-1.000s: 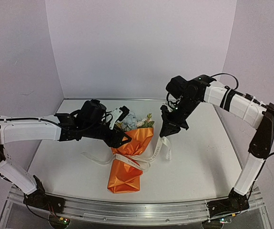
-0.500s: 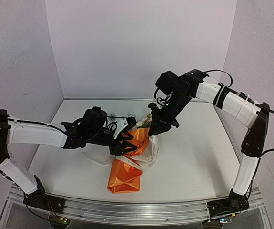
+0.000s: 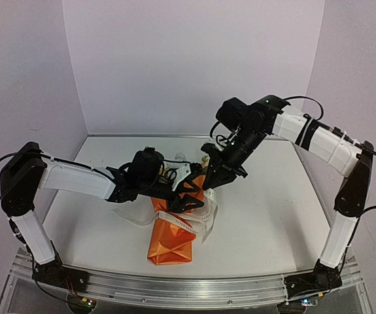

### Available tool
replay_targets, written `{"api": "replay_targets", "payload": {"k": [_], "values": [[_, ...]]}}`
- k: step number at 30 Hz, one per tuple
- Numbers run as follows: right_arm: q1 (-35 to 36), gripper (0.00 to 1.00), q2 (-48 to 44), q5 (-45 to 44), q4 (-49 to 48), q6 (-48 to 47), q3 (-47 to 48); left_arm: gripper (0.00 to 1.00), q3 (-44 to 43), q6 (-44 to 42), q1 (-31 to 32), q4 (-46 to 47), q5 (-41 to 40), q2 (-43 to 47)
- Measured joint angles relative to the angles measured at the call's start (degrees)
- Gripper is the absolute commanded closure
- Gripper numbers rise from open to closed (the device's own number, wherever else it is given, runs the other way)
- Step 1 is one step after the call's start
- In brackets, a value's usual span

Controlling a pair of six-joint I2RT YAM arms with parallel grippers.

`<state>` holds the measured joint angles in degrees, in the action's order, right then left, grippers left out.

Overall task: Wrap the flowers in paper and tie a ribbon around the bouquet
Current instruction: Cross the half-tied ribbon over the folded bouquet.

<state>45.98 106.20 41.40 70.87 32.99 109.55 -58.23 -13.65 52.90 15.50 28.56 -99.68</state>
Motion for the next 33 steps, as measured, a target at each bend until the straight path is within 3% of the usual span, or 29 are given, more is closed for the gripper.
{"api": "replay_targets", "payload": {"k": [8,12,15,20,22,28,33], "values": [[0.09,1.0,-2.19,1.67,0.31,-1.34,-2.44,0.43,-1.37,0.74,2.01,4.48,3.06,-3.91],[0.09,1.0,-2.96,1.99,0.34,-1.84,-4.06,0.49,-1.3,3.63,2.79,10.18,3.37,-5.52],[0.09,1.0,-3.4,2.18,0.24,-1.98,-5.35,0.62,-1.3,5.41,2.82,14.2,3.38,-5.92],[0.09,1.0,-4.64,2.11,-0.18,-2.34,-7.67,0.93,-1.19,8.07,2.8,18.52,3.33,-6.38],[0.09,1.0,-5.37,1.97,-0.44,-2.64,-8.62,0.99,-0.7,8.53,2.8,19.57,2.92,-6.37],[0.24,1.0,-6.92,0.91,-2.28,-2.88,-12.72,1.0,5.9,9.15,3.12,20.6,-2.59,-2.88],[2.5,1.0,-6.21,-0.1,-7.01,-1.62,-15.61,1.0,14.47,8.56,3.27,20.66,-10.31,6.4]]}}
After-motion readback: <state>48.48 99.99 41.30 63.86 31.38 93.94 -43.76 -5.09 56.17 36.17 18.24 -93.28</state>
